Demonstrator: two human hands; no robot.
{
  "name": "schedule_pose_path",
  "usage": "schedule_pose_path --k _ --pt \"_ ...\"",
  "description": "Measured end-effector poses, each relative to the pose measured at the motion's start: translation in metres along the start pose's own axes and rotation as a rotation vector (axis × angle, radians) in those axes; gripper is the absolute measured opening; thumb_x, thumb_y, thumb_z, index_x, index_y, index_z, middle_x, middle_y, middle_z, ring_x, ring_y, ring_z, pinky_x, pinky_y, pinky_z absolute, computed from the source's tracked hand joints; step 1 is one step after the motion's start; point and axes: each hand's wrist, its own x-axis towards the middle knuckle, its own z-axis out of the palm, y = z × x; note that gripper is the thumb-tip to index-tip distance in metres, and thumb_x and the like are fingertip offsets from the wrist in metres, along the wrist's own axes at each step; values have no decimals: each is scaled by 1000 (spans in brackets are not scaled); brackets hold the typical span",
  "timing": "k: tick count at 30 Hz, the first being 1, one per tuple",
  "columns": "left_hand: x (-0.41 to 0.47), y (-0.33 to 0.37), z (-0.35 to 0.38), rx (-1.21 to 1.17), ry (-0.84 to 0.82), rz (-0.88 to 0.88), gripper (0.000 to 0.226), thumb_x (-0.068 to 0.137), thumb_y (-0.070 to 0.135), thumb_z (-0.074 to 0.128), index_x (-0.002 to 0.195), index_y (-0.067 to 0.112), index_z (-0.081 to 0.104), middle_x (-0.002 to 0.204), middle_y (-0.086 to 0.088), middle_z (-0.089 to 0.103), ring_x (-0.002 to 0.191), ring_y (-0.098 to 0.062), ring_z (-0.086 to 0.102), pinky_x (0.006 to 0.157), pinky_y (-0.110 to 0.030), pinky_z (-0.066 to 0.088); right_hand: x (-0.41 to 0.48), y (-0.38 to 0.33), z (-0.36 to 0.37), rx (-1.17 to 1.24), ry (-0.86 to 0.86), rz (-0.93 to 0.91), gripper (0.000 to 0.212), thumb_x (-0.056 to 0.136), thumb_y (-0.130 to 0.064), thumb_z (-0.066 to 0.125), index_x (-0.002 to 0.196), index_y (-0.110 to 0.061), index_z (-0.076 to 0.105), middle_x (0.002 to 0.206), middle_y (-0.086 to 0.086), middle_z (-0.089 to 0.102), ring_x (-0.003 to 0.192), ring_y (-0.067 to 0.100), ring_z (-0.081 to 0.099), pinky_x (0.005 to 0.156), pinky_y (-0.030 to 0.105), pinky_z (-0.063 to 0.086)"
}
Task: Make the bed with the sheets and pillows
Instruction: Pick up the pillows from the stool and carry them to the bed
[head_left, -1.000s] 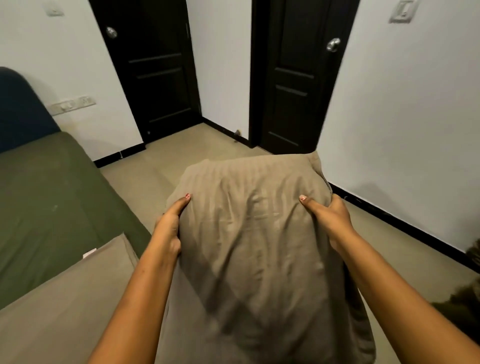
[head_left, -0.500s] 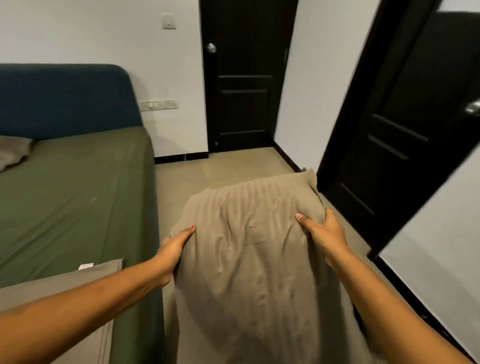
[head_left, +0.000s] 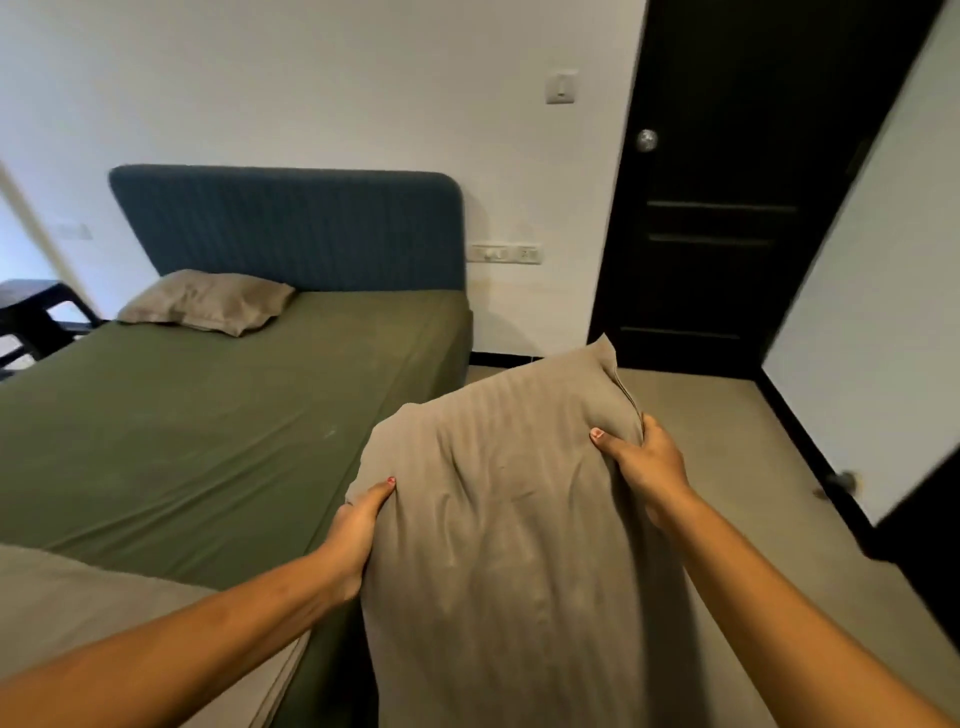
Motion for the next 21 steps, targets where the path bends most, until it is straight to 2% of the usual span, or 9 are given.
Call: schedule_pose_path --k 4,9,12,17,21 --pt "63 61 26 -92 120 55 57 85 45 63 130 12 51 110 -6 61 95 -25 58 78 -35 44 100 -36 43 26 -79 -26 64 80 -36 73 135 -15 47 129 8 58 112 29 56 98 44 46" --pt "133 124 56 -207 195 95 57 86 44 62 132 12 49 114 -7 59 101 -28 56 84 -38 45 203 -75 85 69 -122 -94 59 81 -35 73 132 -18 50 123 5 61 108 27 58 96 42 47" --pt "181 156 72 -266 233 100 67 82 50 64 136 16 46 122 -9 58 106 -30 55 91 -44 46 268 -98 110 71 -180 -127 60 81 -35 72 134 -17 49 125 6 59 110 27 57 98 45 47" --pt "268 201 100 -363 347 83 70 80 53 64 137 16 45 124 -8 57 104 -29 54 85 -42 42 386 -129 170 38 -288 -181 62 84 -38 69 138 -18 45 131 6 57 115 30 55 101 48 44" --pt "328 234 121 -421 431 65 70 83 50 63 139 14 43 127 -10 55 109 -31 53 88 -43 43 470 -152 218 4 -394 -172 64 86 -38 66 142 -18 41 135 8 53 117 32 53 102 50 43"
